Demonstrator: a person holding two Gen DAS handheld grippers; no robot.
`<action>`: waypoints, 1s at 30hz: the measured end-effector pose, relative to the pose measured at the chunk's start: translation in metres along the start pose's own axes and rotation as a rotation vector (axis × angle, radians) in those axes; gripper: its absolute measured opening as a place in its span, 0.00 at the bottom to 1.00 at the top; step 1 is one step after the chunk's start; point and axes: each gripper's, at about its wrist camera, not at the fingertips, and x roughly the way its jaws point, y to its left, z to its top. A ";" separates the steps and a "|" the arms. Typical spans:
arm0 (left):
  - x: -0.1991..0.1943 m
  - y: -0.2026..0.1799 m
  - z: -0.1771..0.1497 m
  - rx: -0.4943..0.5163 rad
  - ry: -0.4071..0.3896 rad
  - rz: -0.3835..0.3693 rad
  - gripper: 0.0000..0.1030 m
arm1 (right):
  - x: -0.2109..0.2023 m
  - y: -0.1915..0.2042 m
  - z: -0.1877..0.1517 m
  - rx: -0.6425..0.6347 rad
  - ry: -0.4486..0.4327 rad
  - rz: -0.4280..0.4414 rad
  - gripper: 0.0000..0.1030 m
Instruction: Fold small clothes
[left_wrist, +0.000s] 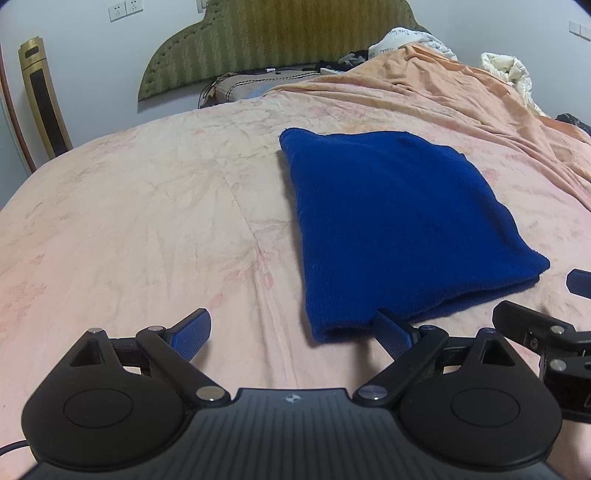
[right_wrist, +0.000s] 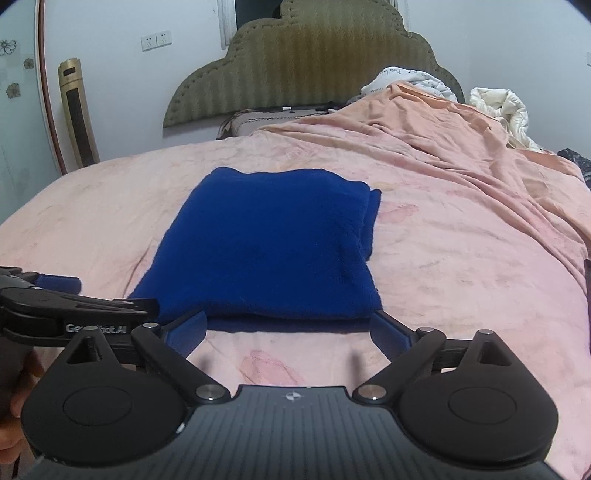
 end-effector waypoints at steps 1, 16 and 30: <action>-0.001 0.001 -0.001 -0.002 0.001 -0.002 0.93 | 0.000 0.000 0.000 -0.002 0.003 -0.006 0.95; -0.005 0.010 -0.005 -0.025 -0.002 0.027 0.93 | 0.002 -0.006 -0.011 0.002 0.030 -0.039 0.96; 0.040 0.042 0.057 -0.084 -0.007 -0.144 0.93 | 0.035 -0.066 0.024 0.157 0.008 0.057 0.98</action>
